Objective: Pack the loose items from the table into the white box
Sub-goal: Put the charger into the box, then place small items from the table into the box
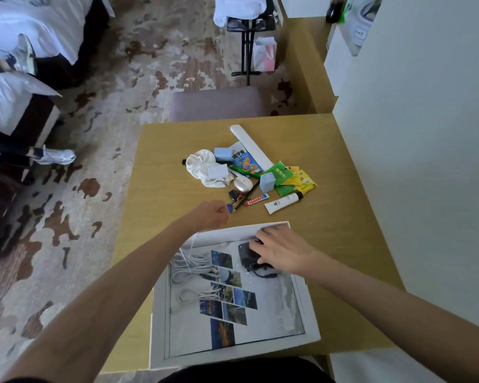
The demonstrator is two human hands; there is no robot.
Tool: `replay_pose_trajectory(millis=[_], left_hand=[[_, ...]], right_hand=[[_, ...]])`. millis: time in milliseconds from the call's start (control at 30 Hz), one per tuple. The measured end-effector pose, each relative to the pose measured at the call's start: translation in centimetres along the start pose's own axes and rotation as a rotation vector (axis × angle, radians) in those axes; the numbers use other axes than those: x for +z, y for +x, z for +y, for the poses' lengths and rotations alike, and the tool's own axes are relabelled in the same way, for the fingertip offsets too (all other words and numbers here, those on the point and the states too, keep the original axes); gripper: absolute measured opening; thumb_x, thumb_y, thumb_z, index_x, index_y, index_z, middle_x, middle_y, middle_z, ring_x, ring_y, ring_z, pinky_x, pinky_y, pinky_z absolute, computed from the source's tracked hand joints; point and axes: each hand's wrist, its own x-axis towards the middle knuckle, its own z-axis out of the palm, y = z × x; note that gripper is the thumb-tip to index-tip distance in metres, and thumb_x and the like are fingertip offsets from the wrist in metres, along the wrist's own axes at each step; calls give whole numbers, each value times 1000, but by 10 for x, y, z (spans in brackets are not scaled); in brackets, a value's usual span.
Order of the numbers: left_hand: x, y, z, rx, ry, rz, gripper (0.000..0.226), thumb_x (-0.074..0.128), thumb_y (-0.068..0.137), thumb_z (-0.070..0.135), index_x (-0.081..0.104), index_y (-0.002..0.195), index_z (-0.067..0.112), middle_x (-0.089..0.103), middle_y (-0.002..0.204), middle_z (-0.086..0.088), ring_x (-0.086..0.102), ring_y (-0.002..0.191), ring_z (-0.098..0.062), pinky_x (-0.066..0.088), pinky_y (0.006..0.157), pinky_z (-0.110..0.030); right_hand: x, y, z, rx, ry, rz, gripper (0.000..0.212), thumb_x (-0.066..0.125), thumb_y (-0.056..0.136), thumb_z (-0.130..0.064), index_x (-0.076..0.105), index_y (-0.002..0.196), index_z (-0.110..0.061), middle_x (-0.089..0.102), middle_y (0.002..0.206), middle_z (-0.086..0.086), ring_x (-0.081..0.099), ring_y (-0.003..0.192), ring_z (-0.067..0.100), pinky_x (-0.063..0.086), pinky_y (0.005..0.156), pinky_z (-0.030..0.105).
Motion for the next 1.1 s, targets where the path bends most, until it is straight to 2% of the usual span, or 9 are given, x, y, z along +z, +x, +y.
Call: replay_pose_trajectory(millis=[100,167,300,367,433,567,733,933,1100], left_hand=[[-3,15,7,29,130,-26,19,48,92,16,62,102,8,65,114,-15,59,105,-30,46,90,-37],[-4,25,8,50,203,-28,25,47,92,17,62,109,6,62,119,-15,56,112,-31,45,94,-38],[-5,42,-2,64,199,-22,26,55,89,18,61,112,7,63,118,-14,56,112,-30,45,93,-36],[-5,51,-11,85,137,26,24,61,86,17,61,108,8,63,114,-14,57,108,-29,45,89,-35],[-6,59,-17,109,132,54,26,66,83,18,60,107,10,63,112,-12,58,106,-29,48,90,-39],[0,72,-22,66,249,52,43,68,82,31,53,118,12,54,120,-11,54,111,-32,47,92,-48],[11,86,-18,41,349,87,48,66,84,38,51,120,11,53,123,-10,53,115,-30,47,87,-44],[15,93,-14,48,374,85,24,64,85,30,61,101,13,56,115,-7,54,108,-27,50,85,-42],[13,83,-23,41,253,24,10,62,85,24,55,83,18,59,106,-7,56,98,-27,48,79,-41]], right_hand=[[-6,2,-2,46,-8,13,31,50,95,-35,58,111,-11,58,108,12,58,94,31,45,74,40],[-12,1,-1,77,98,50,25,46,95,-31,60,100,-10,59,100,10,59,82,28,47,67,39],[-36,7,19,206,653,9,15,52,92,-34,63,89,-25,60,75,-12,56,67,9,45,58,29],[-45,13,29,272,874,22,14,57,89,-37,68,90,-29,67,78,-16,61,72,2,49,61,19],[-48,20,39,312,951,96,16,59,90,-37,71,93,-26,69,80,-17,63,73,-4,50,62,14],[-41,35,60,411,957,212,20,61,93,-31,72,96,-15,66,82,-12,57,71,-15,42,61,4],[-24,49,73,498,954,180,17,58,94,-30,70,100,-18,66,88,-12,62,78,3,50,68,22],[-5,57,87,506,914,137,18,54,95,-31,68,102,-22,65,92,-12,62,85,8,50,72,26],[25,72,102,533,765,136,15,57,94,-25,67,103,-20,70,96,-5,53,69,1,39,58,20]])
